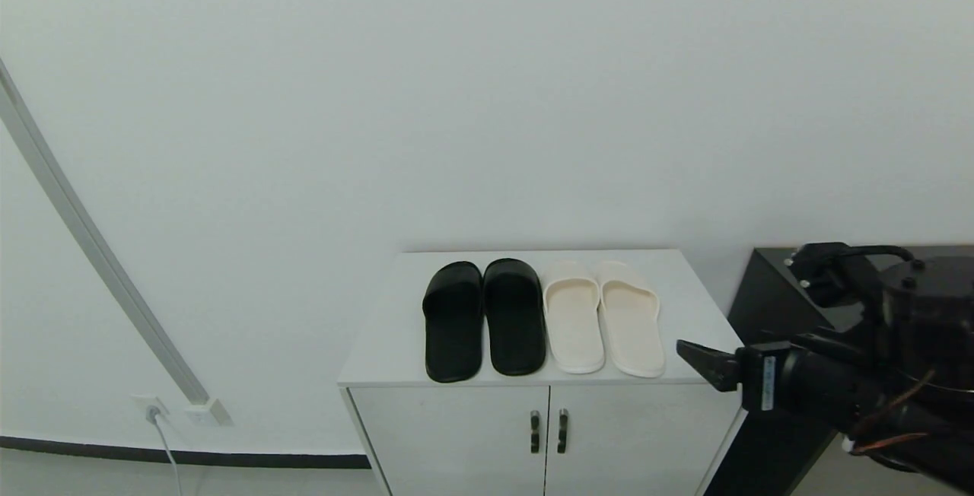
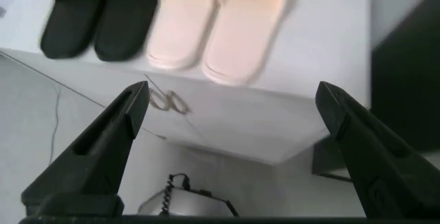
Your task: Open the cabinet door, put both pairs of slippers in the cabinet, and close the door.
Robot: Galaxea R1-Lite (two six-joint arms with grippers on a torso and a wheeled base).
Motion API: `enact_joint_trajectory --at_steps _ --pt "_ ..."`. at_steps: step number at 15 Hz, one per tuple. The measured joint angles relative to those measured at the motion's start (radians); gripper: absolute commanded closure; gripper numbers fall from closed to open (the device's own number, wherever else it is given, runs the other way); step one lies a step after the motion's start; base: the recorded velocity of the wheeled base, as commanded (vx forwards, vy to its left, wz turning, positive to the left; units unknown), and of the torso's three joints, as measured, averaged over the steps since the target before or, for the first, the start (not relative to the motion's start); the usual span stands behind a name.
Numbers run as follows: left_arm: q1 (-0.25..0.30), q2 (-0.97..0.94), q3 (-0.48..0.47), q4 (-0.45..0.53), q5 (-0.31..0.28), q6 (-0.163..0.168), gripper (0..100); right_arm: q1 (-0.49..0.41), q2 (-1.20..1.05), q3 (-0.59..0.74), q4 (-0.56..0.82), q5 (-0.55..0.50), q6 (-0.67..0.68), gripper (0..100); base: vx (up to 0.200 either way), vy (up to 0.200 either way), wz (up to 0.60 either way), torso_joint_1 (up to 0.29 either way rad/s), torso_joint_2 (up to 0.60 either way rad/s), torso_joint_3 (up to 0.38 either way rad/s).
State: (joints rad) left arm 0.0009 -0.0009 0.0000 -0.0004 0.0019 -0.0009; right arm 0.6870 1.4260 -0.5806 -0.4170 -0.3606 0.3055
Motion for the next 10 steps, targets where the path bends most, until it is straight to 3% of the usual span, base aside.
enact_joint_trajectory --at_steps 4,10 --pt "0.000 0.000 0.000 0.000 0.000 0.000 100 0.064 0.201 -0.113 -0.087 -0.115 0.019 0 0.000 0.000 0.00 0.000 0.00 0.000" --pt "0.000 0.000 0.000 0.000 -0.001 0.000 100 0.077 0.496 -0.268 -0.235 -0.303 0.017 0 0.000 0.000 0.00 0.000 0.00 0.000"
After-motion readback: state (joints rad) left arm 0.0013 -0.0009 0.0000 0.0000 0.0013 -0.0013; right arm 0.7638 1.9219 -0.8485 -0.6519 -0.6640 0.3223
